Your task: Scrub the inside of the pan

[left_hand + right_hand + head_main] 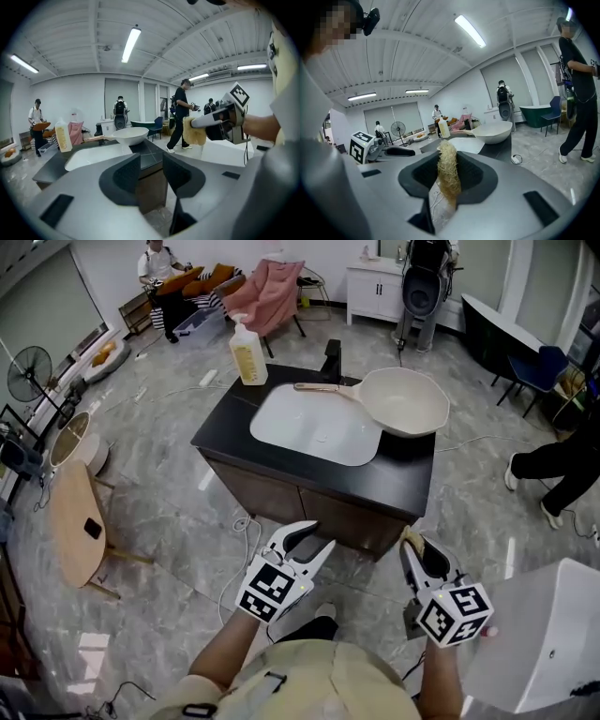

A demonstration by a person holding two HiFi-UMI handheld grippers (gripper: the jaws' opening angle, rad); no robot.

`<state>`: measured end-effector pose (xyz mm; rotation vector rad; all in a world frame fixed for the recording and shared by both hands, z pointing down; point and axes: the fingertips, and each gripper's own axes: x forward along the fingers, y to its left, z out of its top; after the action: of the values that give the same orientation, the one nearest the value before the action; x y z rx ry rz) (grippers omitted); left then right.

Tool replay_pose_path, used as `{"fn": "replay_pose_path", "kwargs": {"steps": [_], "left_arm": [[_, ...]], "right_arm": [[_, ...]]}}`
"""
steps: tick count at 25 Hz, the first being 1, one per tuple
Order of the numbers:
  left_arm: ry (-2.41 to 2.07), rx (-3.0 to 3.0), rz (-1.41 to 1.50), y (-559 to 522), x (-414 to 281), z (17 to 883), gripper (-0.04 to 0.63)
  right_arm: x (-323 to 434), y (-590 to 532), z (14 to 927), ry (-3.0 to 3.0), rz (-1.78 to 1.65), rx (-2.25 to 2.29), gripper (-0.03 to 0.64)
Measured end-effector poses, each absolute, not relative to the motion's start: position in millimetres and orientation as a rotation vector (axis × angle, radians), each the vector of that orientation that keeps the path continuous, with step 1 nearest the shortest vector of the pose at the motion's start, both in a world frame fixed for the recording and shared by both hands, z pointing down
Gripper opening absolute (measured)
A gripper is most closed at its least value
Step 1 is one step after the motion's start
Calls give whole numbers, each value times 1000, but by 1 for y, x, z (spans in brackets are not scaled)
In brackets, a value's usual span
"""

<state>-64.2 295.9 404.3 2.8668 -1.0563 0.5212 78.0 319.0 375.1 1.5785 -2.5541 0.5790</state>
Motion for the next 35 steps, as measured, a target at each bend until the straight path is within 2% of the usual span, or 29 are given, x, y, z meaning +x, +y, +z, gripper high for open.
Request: {"fn": "replay_pose_path", "kwargs": {"steps": [8, 16, 20, 35], "left_arm": [[-1062, 2992, 808, 215, -80, 415, 179], [-1090, 3106, 1089, 138, -66, 417, 218], [-1101, 3131, 1300, 90, -59, 423, 222], [-1039, 3020, 1737, -89, -14, 443, 228]], "right_arm": [[70, 251, 378, -2527, 601, 1585, 108], [95, 182, 377, -2495, 539, 1591, 109], [109, 134, 379, -2514, 529, 1568, 109], [161, -14, 371, -2525, 448, 1425, 109]]}}
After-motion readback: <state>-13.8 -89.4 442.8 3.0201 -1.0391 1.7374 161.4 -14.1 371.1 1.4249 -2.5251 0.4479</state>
